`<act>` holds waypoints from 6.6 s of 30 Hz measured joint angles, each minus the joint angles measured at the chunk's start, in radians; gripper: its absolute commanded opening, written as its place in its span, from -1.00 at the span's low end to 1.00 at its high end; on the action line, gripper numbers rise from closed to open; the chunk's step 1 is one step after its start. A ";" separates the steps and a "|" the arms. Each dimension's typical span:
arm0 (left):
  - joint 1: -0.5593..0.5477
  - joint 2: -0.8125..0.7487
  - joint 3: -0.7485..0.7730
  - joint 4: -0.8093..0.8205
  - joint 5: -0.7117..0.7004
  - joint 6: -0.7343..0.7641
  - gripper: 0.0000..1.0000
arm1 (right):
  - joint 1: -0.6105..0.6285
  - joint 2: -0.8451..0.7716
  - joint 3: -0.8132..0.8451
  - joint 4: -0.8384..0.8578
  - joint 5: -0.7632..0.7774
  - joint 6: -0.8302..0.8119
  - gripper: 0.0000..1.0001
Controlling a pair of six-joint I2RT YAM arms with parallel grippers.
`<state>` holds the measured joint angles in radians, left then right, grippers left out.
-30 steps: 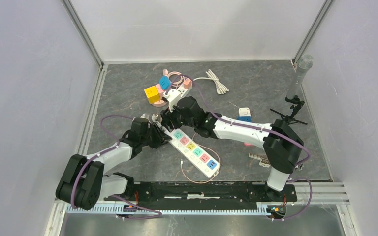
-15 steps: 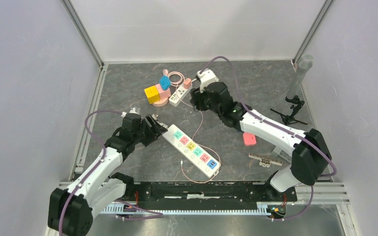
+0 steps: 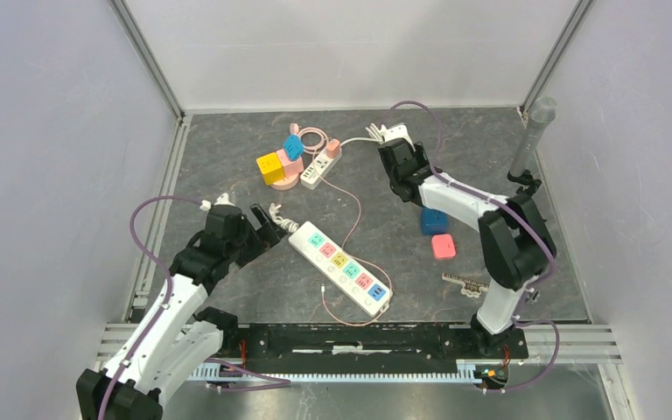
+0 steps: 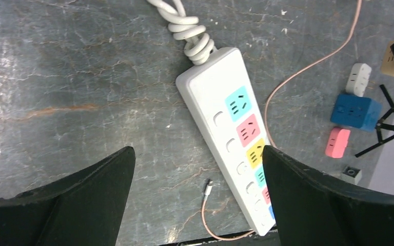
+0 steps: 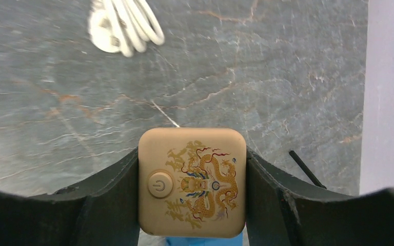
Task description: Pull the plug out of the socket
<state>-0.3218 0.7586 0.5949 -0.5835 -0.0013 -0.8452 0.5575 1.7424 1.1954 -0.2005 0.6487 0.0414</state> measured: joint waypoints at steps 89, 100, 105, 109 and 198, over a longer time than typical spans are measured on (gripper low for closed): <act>0.373 1.280 0.913 0.238 0.398 0.209 0.54 | 0.104 -0.265 -0.317 0.274 -0.836 0.274 0.53; 0.363 0.983 0.494 0.370 0.482 0.151 0.39 | 0.122 -0.222 -0.268 0.272 -0.858 0.295 0.48; 0.338 0.843 0.339 0.383 0.462 0.117 0.44 | 0.165 -0.167 -0.188 0.278 -0.868 0.294 0.48; 0.331 0.766 0.317 0.349 0.407 0.117 0.53 | 0.187 -0.113 -0.101 0.333 -0.896 0.294 0.55; 0.333 0.414 0.122 0.122 0.108 0.105 0.86 | 0.287 0.410 0.285 0.579 -0.925 0.617 -0.75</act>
<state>0.0116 1.1728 0.7170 -0.4610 0.1066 -0.7399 0.8444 2.1521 1.4799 0.3790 -0.2764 0.6586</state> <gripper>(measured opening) 0.931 0.252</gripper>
